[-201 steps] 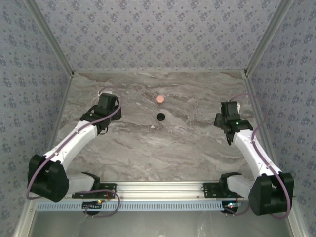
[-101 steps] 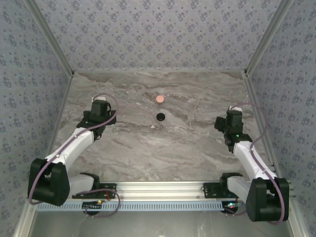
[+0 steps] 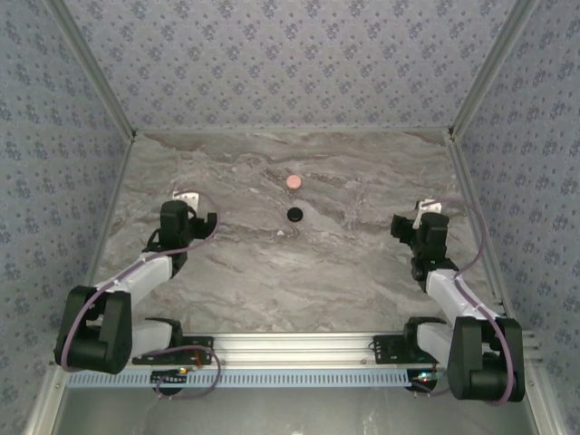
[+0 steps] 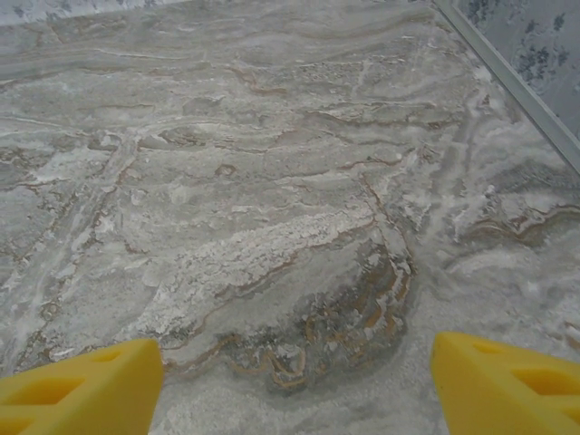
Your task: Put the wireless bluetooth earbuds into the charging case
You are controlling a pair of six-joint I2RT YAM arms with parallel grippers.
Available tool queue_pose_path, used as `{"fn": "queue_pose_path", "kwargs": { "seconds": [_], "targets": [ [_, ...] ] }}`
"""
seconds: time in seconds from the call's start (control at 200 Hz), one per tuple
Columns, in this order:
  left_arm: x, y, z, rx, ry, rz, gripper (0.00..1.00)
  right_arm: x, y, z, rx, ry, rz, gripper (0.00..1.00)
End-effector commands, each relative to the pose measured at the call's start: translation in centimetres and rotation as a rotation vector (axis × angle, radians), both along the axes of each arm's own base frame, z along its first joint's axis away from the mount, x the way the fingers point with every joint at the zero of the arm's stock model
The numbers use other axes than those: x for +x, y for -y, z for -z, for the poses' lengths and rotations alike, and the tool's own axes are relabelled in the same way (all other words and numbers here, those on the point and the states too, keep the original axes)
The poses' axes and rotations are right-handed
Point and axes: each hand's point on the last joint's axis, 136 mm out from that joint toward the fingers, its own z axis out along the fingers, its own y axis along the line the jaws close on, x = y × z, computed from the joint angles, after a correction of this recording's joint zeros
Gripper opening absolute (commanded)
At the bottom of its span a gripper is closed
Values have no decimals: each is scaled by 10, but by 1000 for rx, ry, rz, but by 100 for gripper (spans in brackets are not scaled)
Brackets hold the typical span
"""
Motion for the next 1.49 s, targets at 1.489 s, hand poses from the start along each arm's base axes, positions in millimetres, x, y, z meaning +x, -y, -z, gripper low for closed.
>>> {"fn": "queue_pose_path", "kwargs": {
  "seconds": [1.489],
  "targets": [
    [35, -43, 19, -110, 162, -64, 99, 57, -23, 30, -40, 72, -189, 92]
  ]
}}
